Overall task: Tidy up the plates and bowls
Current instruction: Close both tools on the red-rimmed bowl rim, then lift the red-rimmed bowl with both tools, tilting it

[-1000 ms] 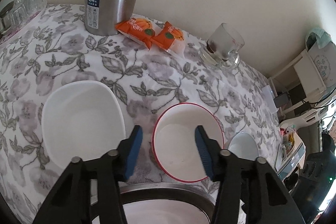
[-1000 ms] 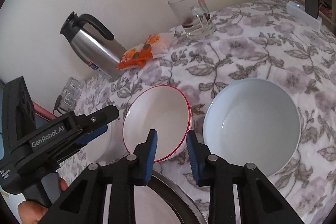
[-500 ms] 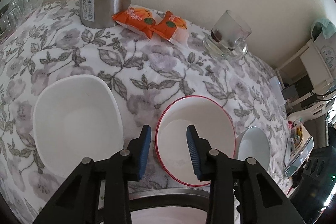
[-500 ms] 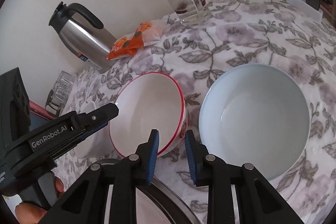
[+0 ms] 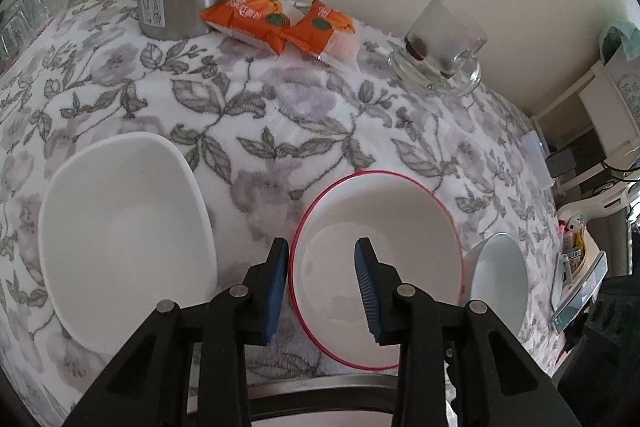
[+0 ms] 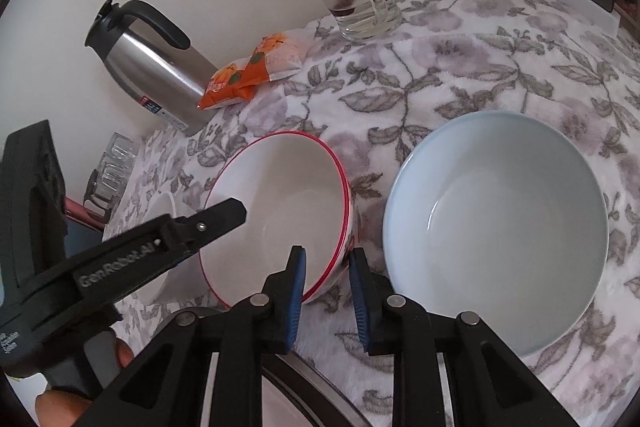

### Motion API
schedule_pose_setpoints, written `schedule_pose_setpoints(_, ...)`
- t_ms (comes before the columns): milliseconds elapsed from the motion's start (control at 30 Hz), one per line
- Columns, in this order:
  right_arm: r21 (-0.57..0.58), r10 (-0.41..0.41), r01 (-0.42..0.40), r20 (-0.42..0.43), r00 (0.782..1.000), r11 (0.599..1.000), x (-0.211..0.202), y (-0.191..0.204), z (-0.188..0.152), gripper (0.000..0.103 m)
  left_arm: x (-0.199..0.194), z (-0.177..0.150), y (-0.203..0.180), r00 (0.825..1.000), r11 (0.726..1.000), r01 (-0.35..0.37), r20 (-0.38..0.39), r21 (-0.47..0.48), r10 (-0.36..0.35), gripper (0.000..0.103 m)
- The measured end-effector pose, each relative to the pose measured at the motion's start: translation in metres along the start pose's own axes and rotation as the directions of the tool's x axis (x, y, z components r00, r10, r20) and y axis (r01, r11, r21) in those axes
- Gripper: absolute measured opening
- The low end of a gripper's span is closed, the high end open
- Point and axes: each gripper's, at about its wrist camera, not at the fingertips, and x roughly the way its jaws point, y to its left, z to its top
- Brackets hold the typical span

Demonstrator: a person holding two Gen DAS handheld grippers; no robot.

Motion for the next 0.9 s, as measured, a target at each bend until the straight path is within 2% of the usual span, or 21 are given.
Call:
schedule_pose_setpoints(533,-0.019,-0.024,0.024,0.012,1.000,1.000,0.002,0.004,0.002,0.024,0.005,0.001,0.000,1.000,1.000,-0.002,0.001,0.004,0.002,0.035)
schedule_pose_setpoints(900,-0.033,-0.020,0.022,0.042,0.999,0.999,-0.011,0.008,0.002,0.024,-0.015,0.001,-0.003,0.999,1.000,0.017,0.038,0.014,-0.018,0.035)
